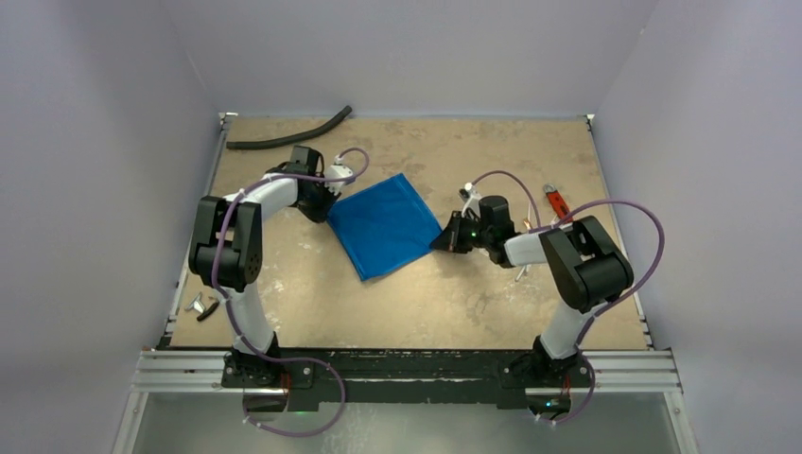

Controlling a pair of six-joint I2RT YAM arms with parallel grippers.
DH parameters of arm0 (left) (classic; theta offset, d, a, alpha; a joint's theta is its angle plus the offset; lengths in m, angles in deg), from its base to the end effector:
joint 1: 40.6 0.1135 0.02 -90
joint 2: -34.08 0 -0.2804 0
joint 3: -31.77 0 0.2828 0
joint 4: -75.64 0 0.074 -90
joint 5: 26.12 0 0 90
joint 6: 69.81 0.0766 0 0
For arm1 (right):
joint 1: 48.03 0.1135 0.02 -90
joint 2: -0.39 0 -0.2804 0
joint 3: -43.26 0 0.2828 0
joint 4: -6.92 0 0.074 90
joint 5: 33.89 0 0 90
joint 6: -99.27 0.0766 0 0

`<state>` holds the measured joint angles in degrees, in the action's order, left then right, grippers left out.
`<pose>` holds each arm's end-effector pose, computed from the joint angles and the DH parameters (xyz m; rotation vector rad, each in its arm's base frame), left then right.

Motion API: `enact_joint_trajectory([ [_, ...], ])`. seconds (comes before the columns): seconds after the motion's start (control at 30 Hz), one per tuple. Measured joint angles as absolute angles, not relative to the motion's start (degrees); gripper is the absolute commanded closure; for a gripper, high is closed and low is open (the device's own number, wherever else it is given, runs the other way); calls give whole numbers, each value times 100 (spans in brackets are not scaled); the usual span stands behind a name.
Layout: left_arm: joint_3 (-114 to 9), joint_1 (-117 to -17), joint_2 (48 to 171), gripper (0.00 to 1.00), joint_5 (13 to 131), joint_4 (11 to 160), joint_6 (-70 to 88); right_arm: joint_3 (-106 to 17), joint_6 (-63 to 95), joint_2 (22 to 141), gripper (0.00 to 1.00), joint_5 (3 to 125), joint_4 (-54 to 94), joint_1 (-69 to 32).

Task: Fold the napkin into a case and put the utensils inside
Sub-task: Smooth out the upper triangle-folded napkin at the center of the board.

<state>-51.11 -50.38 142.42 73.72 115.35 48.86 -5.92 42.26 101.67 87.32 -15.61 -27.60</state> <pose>0.4179 -0.0853 0.1224 0.9318 2.5175 -0.1309 0.3328 0.1663 0.0965 -0.1139 2.2041 1.1137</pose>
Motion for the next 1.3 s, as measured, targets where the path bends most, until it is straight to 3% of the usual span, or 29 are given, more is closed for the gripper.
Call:
enact_joint_trajectory([
  [0.4,-5981,-4603,13857,83,8456,12566,4829,-1989,4347,9972,100,8544,-1166,-1735],
  [0.87,-6210,-3709,13859,81,8609,12724,4617,-5501,5400,13356,100,9048,-1784,-774],
  [1.3,-5832,-3624,13748,81,8612,12490,4575,-6622,6078,14599,100,9164,-1944,-673],
])
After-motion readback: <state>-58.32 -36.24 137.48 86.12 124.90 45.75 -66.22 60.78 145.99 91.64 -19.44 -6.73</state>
